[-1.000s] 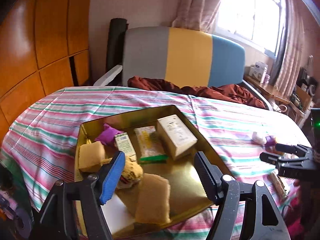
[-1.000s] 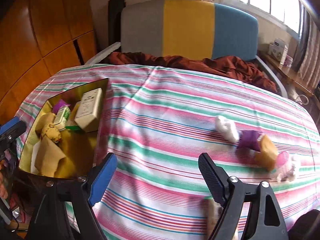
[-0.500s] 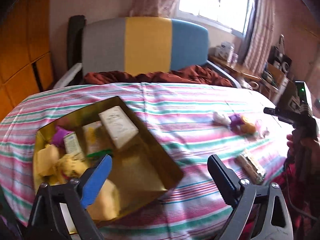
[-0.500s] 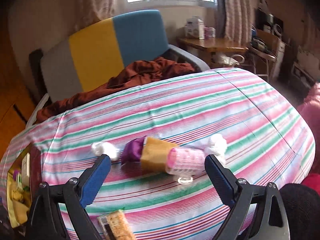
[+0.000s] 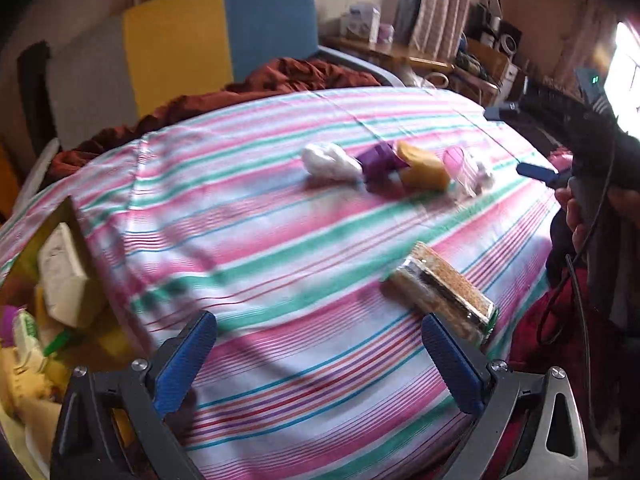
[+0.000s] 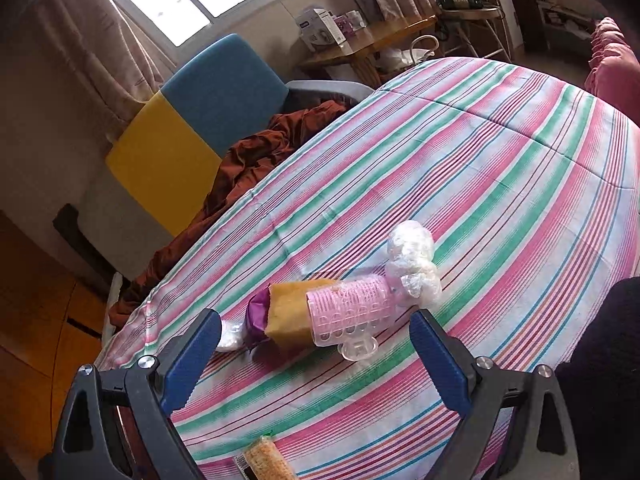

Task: Organize objects
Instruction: 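Move both grippers back over the cracker packet and pink roller, then grasp the cracker packet with the left gripper while the right gripper grasps the pink hair roller, then carry the cracker packet and pink roller over the gold box with both grippers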

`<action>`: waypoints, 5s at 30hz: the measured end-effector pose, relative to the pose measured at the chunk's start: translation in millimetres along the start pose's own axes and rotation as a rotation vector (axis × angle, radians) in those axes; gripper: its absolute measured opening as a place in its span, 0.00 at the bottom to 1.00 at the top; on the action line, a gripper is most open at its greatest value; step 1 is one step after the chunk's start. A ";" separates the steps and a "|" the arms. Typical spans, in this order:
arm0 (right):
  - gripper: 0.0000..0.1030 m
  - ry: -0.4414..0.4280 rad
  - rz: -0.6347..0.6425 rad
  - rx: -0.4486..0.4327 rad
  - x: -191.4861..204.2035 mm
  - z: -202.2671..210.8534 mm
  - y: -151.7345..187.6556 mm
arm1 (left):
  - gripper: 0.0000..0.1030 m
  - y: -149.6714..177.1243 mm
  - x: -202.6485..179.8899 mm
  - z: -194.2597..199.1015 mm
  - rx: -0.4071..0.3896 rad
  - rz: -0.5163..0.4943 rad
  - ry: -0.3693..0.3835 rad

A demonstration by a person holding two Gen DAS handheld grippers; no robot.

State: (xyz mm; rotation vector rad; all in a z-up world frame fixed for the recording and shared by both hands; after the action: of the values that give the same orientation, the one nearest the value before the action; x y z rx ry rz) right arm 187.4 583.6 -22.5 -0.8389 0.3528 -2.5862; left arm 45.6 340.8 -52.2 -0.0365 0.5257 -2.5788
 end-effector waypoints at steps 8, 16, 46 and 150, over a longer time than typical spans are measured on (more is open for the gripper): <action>0.94 -0.038 -0.034 -0.026 -10.3 6.3 -0.6 | 1.00 -34.5 -48.9 -39.5 0.080 -0.038 0.074; 0.94 -0.109 -0.209 -0.075 -45.4 15.6 -4.4 | 1.00 -41.9 -80.1 -82.9 0.130 -0.063 0.017; 0.94 0.052 -0.195 0.082 -41.6 -17.6 -0.2 | 0.52 10.1 -27.0 -61.2 -0.146 -0.158 0.064; 0.70 -0.079 0.731 0.244 189.1 -69.0 117.9 | 0.48 90.1 184.4 130.6 -0.391 0.437 -0.180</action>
State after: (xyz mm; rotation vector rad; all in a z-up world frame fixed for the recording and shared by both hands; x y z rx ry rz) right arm 39.9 402.9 -23.1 -0.5777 0.2503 -1.8638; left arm -56.7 132.9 21.7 -0.2553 0.8556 -1.9983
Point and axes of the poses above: each gripper's, at about its wrist camera, not at the fingertips, and z roughly against the way its jaws point, x to its left, y to its underside, the point moved 2 cm from there along -z, roughly the way its jaws point, and after that the axes turned 13 degrees about x, right-handed, at the moved point
